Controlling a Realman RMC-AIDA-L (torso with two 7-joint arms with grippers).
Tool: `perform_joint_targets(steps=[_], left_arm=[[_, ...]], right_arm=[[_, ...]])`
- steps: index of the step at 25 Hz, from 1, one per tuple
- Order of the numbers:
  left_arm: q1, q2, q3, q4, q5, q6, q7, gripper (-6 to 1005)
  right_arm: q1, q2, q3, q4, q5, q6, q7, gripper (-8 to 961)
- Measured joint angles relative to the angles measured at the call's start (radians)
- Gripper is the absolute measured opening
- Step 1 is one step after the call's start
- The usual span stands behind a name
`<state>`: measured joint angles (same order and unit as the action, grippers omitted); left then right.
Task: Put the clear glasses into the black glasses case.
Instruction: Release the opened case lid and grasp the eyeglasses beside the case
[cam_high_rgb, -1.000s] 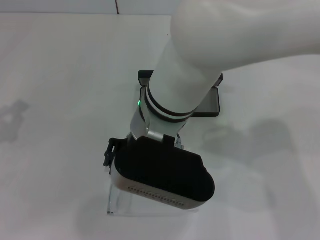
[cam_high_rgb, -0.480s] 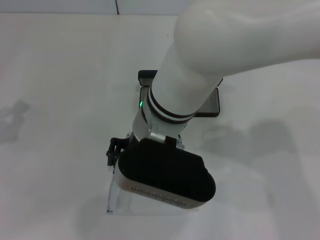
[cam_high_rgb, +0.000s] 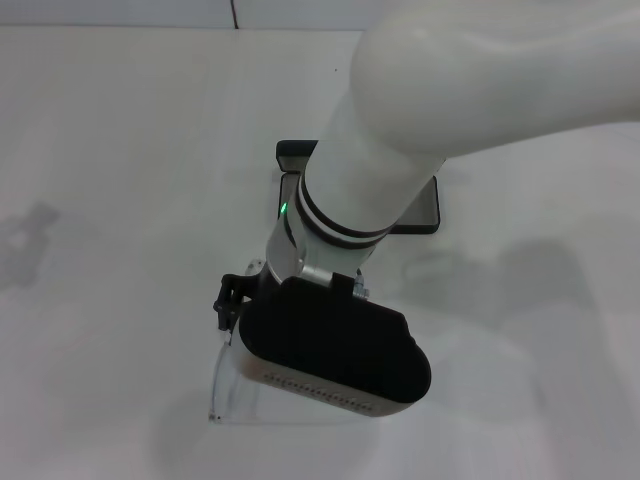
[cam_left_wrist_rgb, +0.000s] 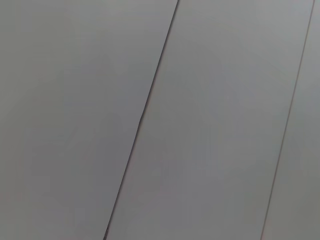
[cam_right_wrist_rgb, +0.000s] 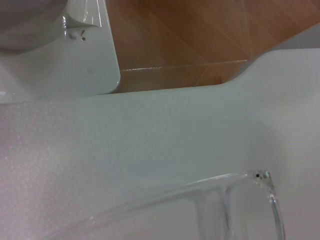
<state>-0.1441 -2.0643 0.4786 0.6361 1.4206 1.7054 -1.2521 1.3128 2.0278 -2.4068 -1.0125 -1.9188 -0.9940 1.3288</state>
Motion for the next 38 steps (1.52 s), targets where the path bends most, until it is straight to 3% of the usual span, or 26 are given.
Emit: perform_joint_targets(steps=[9,14,29,35,38], left_arm=[[0.003,0.005,0.0,-0.004,0.0,-0.001,0.004,129],[0.005,0.007,0.0,-0.004,0.0,-0.001,0.004,129],[0.009,0.004,-0.041,-0.004,0.001,0.006,0.003,128],[0.009,0.002,-0.042,-0.004,0.007,0.008,0.003,128],[0.009,0.0,-0.042,-0.004,0.011,0.008,0.003,128]], right_arm=[[-0.005,0.0,0.006,-0.041,-0.005,-0.011,0.017,232],[-0.037,0.0,0.012,-0.095,-0.112,-0.034,0.07,154],[-0.099,0.0,0.065,-0.223,-0.283,-0.076,0.129,307],[-0.084,0.0,0.067,-0.191,-0.272,-0.039,0.138,448],[-0.072,0.0,0.064,-0.168,-0.246,-0.013,0.12,474]])
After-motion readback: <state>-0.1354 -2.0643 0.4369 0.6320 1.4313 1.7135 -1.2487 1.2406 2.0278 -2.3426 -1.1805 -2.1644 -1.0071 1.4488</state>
